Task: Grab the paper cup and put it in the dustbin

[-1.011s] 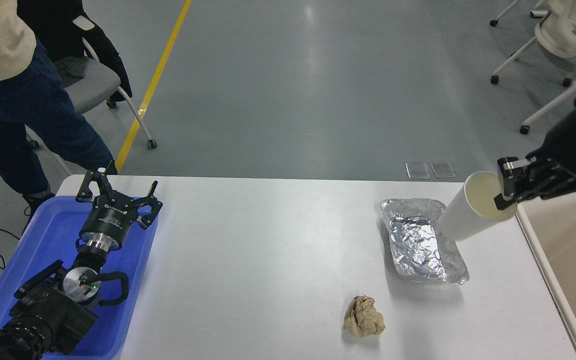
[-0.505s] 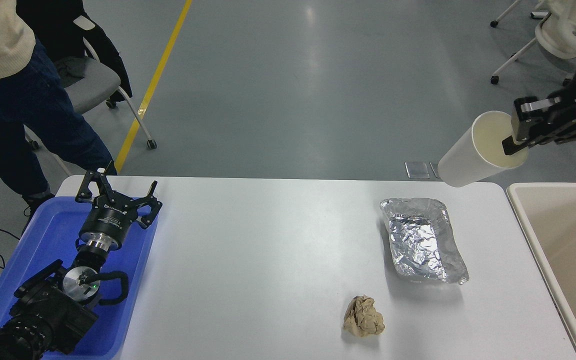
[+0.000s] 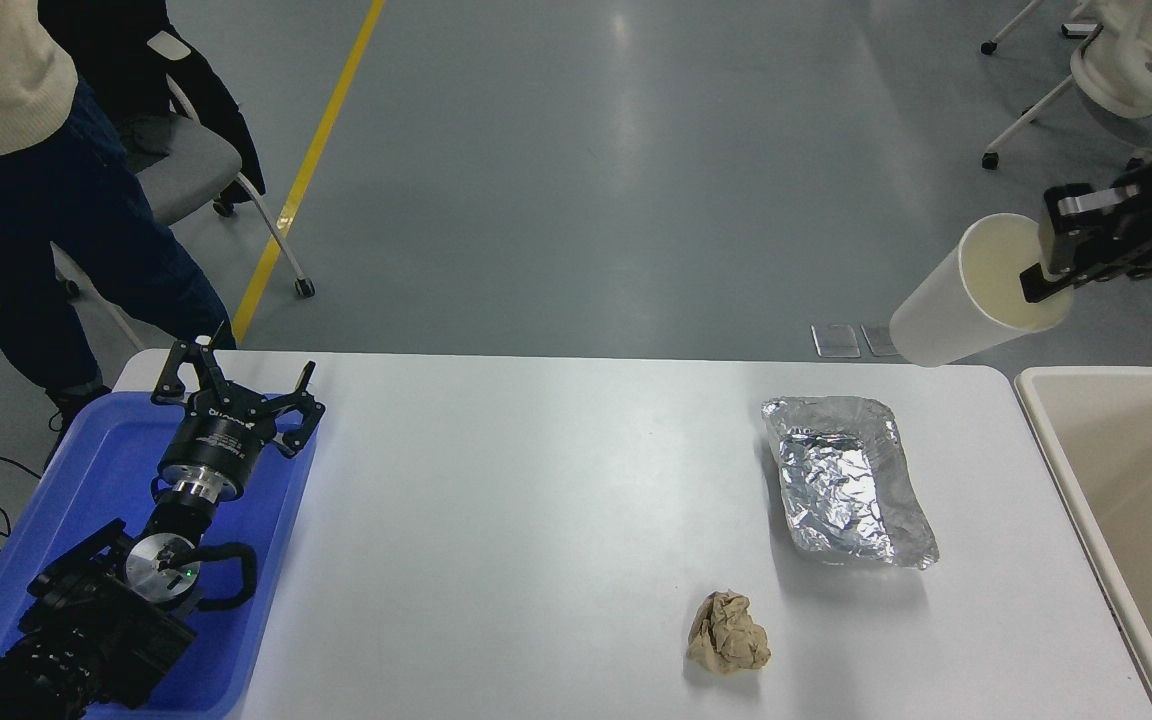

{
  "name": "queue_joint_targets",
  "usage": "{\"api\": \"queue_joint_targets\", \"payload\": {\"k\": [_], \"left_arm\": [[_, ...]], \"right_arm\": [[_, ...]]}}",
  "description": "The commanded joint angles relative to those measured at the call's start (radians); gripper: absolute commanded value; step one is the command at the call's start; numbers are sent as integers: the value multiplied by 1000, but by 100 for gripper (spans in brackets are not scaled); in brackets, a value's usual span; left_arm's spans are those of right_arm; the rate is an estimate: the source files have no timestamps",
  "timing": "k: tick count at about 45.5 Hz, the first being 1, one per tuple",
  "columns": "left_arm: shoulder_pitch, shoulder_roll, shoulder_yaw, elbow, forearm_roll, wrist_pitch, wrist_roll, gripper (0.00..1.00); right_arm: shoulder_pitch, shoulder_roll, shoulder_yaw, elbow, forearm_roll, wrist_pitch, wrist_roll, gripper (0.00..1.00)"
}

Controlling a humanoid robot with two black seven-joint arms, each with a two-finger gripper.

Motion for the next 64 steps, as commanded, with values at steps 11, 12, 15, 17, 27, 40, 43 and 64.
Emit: {"api": "queue_joint_targets", "payload": {"k": [11,12,15,17,27,40,43,64], "left_arm": [[0,0,0,0,-1,0,-1,100],[0,0,0,0,-1,0,-1,100],[0,0,0,0,-1,0,-3,100],[0,0,0,0,-1,0,-3,100],[0,0,0,0,-1,0,-3,100],[0,0,-2,0,1,0,-3,100],[0,0,0,0,1,0,-3,100],[0,0,-2,0,-1,0,-3,100]], "right_arm": [[-401,-317,-1,-326,-66,0,0,0],[-434,-329,8,-352,-65,0,0,0],[-510,-348,42,-418,-62,0,0,0],[-575,-357,71,-474,-48,0,0,0],[-993,-446,388,-742,-31,-60,-3,0],[-1509,-352,784,-1038,-33,-279,-5,0],[-1584,-300,801,-1116,-31,-336,-5,0],[-1873,-70,929,-1451,-23,-546,-110,0]]}}
